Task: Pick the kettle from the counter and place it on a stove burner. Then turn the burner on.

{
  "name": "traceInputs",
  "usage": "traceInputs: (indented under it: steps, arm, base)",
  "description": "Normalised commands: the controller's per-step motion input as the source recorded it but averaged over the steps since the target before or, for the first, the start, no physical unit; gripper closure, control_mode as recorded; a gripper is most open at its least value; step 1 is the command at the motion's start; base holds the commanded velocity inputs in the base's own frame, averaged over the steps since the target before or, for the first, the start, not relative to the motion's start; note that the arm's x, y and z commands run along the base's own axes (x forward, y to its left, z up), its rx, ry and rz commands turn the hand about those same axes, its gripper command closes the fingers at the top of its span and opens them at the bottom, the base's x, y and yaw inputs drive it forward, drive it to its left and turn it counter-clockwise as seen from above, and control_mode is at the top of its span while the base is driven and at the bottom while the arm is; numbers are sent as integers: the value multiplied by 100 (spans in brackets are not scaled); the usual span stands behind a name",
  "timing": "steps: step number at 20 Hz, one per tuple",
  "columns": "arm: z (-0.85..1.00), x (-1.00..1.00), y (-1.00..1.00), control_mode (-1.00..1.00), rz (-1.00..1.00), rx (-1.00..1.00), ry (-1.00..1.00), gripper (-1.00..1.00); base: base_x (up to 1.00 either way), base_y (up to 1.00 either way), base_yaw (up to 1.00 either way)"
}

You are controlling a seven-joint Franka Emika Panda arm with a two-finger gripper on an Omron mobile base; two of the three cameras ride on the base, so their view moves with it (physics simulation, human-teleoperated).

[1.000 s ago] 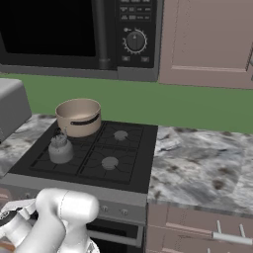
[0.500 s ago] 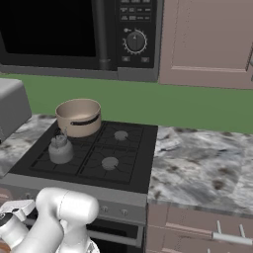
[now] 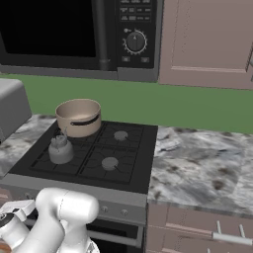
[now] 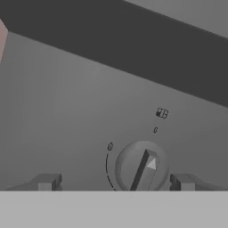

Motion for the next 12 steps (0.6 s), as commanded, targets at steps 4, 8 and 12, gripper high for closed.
traceInputs:
  steps: [4,8,12]
  arm:
    - [0,0,0,-100,0,0,0,-100]
    - [6,5,-3,-100,0,2,0,-100]
    - [4,15,-4,-100,0,1,-1,-100]
  base:
    - [0,0,0]
    - [0,0,0]
    - [0,0,0]
